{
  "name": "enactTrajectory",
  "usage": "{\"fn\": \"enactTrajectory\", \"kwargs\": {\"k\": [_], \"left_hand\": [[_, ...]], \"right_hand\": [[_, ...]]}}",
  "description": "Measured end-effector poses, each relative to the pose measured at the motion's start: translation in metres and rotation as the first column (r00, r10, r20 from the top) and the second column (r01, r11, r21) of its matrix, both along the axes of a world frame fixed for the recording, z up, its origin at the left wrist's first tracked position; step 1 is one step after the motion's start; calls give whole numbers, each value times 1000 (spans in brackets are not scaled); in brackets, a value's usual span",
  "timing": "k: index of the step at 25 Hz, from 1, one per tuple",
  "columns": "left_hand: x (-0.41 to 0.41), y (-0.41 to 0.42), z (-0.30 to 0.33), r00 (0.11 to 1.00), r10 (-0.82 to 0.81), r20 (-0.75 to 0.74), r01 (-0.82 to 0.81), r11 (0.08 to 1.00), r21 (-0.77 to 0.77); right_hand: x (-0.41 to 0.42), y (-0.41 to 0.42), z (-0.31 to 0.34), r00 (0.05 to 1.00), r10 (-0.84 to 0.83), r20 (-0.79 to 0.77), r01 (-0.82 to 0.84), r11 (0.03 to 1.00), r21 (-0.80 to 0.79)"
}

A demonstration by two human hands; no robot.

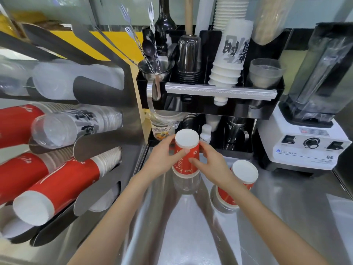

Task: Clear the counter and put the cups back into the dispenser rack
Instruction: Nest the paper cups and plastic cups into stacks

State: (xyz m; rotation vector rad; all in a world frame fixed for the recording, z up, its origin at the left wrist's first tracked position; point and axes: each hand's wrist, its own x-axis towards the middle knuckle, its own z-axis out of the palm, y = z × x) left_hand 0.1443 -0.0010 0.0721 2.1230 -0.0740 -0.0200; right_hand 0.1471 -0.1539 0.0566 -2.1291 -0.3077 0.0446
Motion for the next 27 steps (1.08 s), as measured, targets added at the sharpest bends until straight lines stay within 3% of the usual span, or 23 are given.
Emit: {"fn": "enactTrajectory", "kwargs": {"k": [7,11,17,27], "left_hand": [[-27,-1,50,975,29,221,-1,992,-126],[-52,5,57,965,43,258,-9,991,-130],[-83,14,25,987,55,152,-40,994,-104],[-102,2,-56,990,8,-144,-6,1000,15]], "right_hand": [[-19,-1,50,977,-20,210,14,1000,26],[-40,1,55,974,11,228,-21,999,43],[-64,0,23,992,86,88,-86,996,-2],[-88,-6,-51,982,63,-178,-83,991,-108]]}}
